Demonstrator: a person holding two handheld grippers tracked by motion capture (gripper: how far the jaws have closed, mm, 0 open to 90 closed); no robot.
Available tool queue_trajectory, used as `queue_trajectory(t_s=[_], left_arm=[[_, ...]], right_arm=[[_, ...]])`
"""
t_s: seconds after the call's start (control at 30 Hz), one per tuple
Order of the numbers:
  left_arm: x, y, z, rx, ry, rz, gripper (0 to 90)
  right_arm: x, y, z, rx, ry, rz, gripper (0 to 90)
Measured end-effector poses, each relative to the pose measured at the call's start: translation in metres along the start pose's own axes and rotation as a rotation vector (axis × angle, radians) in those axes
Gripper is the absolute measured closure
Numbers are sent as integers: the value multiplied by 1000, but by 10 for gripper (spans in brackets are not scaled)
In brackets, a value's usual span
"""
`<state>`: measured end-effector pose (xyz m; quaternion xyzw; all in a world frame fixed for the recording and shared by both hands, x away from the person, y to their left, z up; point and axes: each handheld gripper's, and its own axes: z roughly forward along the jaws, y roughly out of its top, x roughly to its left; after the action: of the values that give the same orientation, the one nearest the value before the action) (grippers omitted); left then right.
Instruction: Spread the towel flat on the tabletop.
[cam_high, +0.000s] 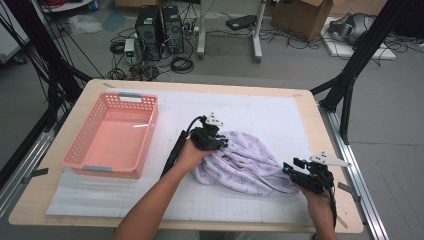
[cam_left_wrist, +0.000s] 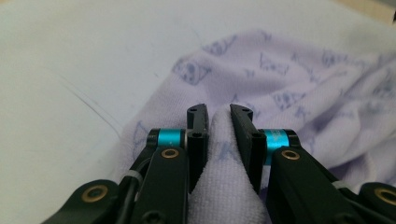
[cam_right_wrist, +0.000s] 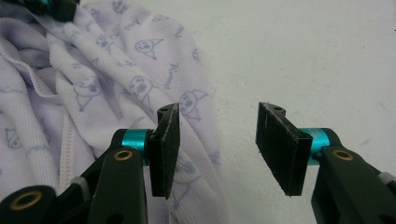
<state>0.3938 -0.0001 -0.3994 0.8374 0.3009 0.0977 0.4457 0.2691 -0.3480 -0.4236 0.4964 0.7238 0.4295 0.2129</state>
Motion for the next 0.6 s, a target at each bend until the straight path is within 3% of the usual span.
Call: queue_trajectory(t_s=[0.17, 0.27, 0.43, 0.53, 0.6], left_arm=[[10, 16, -15, -82, 32, -11, 761], [14, 26, -23, -159, 56, -11, 753], [28, 41, -24, -169, 83, -22, 770], [42, 51, -22, -180, 117, -27, 776], [54, 56, -21, -193, 130, -54, 778]], right_arm=[[1, 2, 0, -5, -5, -7, 492], [1, 2, 2, -3, -5, -8, 490], [1, 1, 3, 0, -9, 3, 482], [1, 1, 3, -4, -9, -4, 481], [1, 1, 3, -4, -10, -3, 481]])
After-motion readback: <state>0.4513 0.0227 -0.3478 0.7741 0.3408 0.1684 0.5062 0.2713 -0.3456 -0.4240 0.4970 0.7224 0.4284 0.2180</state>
